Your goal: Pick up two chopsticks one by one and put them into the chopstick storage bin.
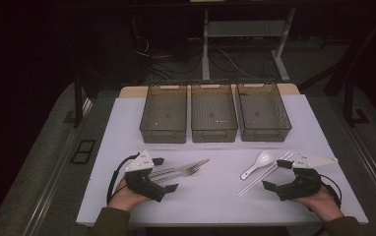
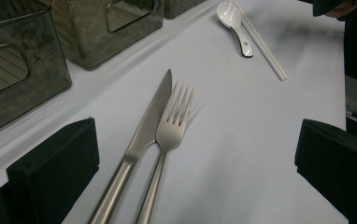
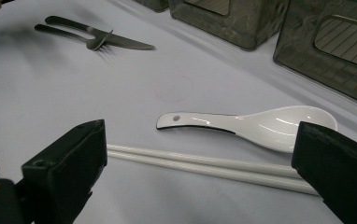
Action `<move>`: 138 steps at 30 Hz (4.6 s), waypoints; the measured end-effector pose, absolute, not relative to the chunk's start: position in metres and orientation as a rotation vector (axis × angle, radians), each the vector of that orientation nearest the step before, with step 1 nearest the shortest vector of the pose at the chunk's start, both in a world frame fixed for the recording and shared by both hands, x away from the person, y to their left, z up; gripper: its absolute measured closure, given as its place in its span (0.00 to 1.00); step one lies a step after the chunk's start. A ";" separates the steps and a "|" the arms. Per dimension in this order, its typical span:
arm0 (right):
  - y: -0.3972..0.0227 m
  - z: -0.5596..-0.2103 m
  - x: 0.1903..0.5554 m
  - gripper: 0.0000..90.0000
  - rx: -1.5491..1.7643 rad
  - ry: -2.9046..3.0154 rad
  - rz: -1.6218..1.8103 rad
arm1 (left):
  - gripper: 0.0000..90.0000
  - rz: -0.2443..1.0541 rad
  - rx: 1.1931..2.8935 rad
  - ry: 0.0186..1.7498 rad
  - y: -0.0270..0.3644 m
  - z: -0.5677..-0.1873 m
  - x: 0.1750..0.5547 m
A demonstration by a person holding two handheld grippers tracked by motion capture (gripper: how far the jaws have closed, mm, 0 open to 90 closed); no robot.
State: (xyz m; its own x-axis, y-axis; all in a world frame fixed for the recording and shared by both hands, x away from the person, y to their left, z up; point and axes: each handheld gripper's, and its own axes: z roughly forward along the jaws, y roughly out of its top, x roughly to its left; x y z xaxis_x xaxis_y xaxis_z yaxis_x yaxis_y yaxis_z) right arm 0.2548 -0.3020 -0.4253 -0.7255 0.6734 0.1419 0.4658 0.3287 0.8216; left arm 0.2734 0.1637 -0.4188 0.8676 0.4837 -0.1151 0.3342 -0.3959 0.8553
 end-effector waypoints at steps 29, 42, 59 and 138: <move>-0.334 -0.417 0.293 0.39 1.192 2.362 1.226 | 0.00 0.177 2.009 0.604 0.165 -0.418 0.273; -0.367 -0.423 0.337 0.75 1.357 2.284 1.033 | 0.00 0.169 2.003 0.607 0.165 -0.418 0.273; -0.386 -0.440 0.360 0.98 1.493 2.291 0.917 | 0.00 0.167 2.000 0.603 0.165 -0.419 0.272; -0.409 -0.435 0.309 0.72 1.594 2.330 1.011 | 0.00 0.157 2.013 0.593 0.165 -0.420 0.271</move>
